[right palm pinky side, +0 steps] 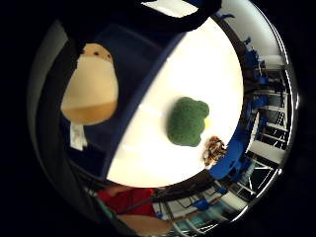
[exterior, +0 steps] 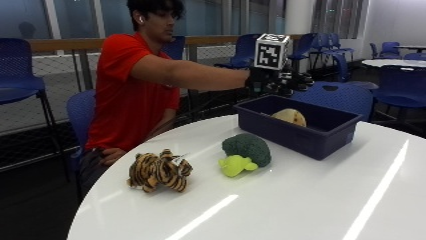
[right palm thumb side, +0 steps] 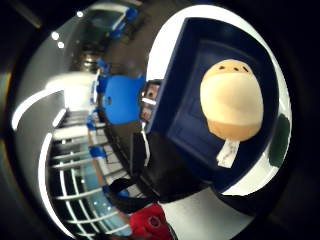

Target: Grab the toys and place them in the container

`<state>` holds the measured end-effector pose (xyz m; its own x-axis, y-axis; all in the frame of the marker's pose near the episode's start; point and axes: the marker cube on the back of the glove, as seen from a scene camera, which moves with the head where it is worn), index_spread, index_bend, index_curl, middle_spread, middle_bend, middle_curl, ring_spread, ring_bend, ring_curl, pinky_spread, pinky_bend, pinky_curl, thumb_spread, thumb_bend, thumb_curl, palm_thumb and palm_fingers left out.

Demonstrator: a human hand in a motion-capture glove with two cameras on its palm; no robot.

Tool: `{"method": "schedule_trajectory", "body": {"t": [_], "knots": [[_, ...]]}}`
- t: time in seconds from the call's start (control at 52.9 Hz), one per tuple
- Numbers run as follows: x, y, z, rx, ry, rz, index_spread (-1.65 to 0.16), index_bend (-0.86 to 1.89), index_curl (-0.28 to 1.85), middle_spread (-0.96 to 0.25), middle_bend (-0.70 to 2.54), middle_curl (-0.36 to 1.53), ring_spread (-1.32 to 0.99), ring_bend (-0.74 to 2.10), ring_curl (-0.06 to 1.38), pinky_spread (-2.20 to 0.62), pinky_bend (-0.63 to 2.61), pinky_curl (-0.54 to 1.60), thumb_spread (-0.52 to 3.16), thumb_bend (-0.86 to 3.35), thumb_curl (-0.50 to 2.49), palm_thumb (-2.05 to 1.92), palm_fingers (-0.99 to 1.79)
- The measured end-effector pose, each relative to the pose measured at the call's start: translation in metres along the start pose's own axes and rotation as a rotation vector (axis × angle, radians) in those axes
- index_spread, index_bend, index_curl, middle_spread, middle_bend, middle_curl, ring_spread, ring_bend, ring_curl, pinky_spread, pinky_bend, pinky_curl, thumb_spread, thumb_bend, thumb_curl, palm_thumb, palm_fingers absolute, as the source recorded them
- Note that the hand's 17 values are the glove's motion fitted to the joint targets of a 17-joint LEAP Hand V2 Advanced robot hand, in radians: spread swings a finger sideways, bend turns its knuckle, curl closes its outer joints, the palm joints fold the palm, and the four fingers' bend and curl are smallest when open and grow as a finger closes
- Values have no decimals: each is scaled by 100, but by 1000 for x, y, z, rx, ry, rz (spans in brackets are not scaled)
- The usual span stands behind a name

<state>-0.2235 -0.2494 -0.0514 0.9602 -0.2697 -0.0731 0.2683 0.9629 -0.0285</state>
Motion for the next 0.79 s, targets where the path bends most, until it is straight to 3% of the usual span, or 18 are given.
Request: {"method": "schedule_trajectory", "body": {"t": [0.397, 0.794], "knots": [[145, 54, 23, 11, 75, 205, -31, 6, 34, -7, 12, 42, -8, 16, 38, 4, 76, 29, 104, -9, 40, -10, -32], [206, 60, 69, -42, 119, 301, -30, 6, 19, -6, 12, 31, -5, 14, 31, 7, 83, 33, 93, -9, 28, -11, -32]]}}
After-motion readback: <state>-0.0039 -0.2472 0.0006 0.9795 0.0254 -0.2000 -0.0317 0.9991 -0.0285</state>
